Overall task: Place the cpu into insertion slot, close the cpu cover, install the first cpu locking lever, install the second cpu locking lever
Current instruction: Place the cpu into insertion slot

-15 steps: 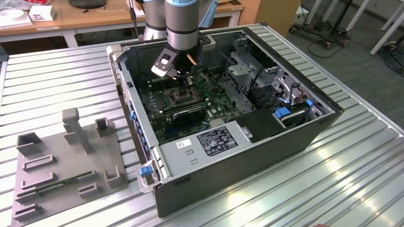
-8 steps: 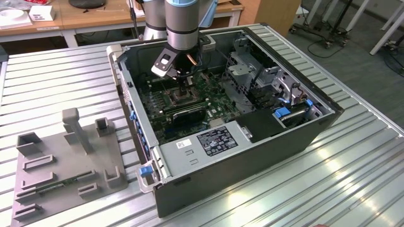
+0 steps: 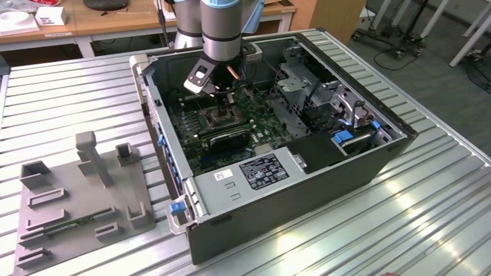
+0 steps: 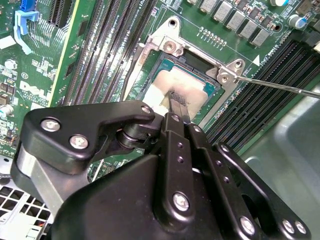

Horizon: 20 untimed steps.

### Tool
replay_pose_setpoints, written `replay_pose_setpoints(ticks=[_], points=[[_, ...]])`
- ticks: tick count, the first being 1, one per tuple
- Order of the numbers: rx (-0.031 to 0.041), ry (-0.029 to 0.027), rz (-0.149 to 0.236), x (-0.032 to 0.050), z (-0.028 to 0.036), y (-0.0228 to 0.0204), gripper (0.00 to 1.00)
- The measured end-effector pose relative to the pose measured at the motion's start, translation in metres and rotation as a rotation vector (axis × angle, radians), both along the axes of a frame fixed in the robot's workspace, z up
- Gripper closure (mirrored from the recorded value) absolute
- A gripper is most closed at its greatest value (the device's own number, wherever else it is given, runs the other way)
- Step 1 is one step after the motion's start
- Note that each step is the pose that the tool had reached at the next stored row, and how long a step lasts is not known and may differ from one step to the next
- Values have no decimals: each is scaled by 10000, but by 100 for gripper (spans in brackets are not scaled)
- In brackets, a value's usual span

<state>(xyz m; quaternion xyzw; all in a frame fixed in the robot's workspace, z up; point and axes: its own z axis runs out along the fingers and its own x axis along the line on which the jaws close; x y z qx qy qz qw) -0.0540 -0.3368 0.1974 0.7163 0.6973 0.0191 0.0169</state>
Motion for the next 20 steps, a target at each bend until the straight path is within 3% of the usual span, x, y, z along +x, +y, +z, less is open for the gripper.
replay_pose_setpoints(ticks=[20], points=[[-4, 2, 0, -1, -2, -1, 89]])
